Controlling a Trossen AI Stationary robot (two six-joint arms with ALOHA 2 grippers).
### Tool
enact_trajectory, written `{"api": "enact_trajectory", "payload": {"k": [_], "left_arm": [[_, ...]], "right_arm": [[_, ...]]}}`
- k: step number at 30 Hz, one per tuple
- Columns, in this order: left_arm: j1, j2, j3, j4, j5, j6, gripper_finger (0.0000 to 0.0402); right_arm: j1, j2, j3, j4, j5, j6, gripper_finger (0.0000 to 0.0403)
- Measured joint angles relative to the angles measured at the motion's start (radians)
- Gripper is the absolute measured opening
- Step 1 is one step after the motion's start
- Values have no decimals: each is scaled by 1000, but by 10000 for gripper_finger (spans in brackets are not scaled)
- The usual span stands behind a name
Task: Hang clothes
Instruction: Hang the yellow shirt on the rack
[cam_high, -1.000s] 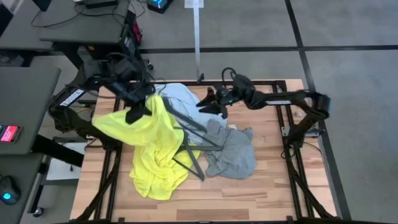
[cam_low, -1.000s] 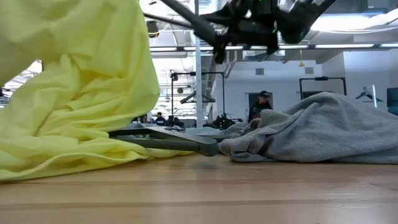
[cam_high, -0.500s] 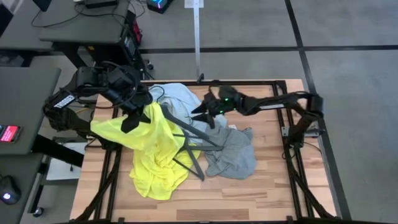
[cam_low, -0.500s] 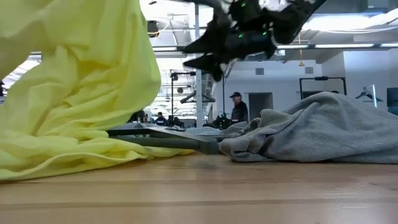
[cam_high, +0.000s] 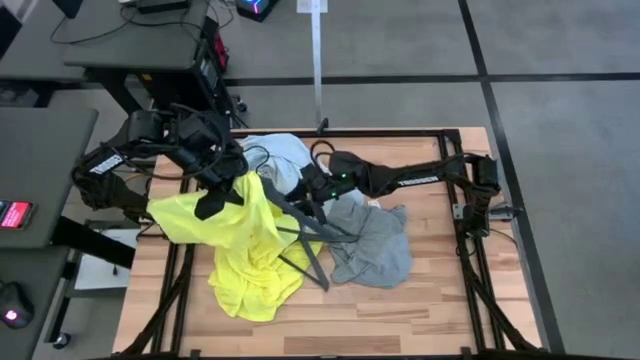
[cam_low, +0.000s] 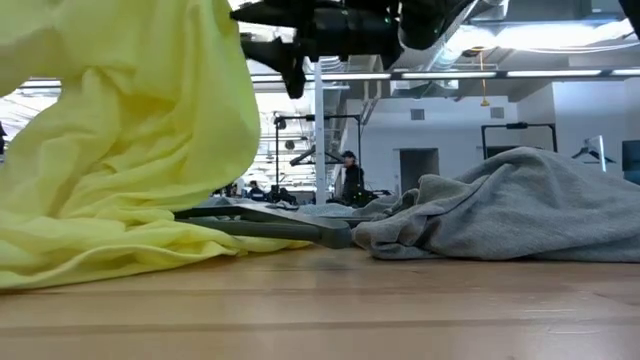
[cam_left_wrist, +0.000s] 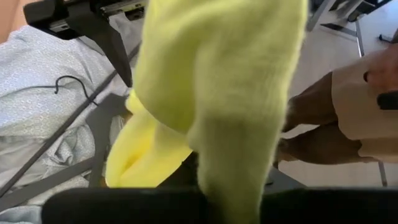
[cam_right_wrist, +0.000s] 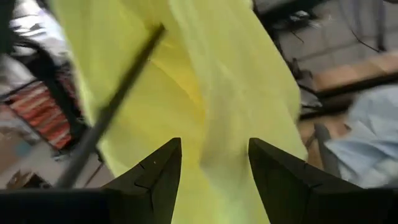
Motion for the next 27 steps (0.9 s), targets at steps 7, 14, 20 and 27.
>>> {"api": "enact_trajectory", "payload": {"k": [7,14,20,27], "left_arm": [[-21,2,0,66,-15,-9,13],[-20,2,0,79,-33,14,13],[-20,2,-1,134,-61,64,13],[-19,2,0,160,-82,94,13]], "right_arm": [[31,1,13,-10,103,6,175],[61,1,19,-25,279,31,175],[63,43,23,-12,286,117,175],[57,107,44,92,193,163,124]]}}
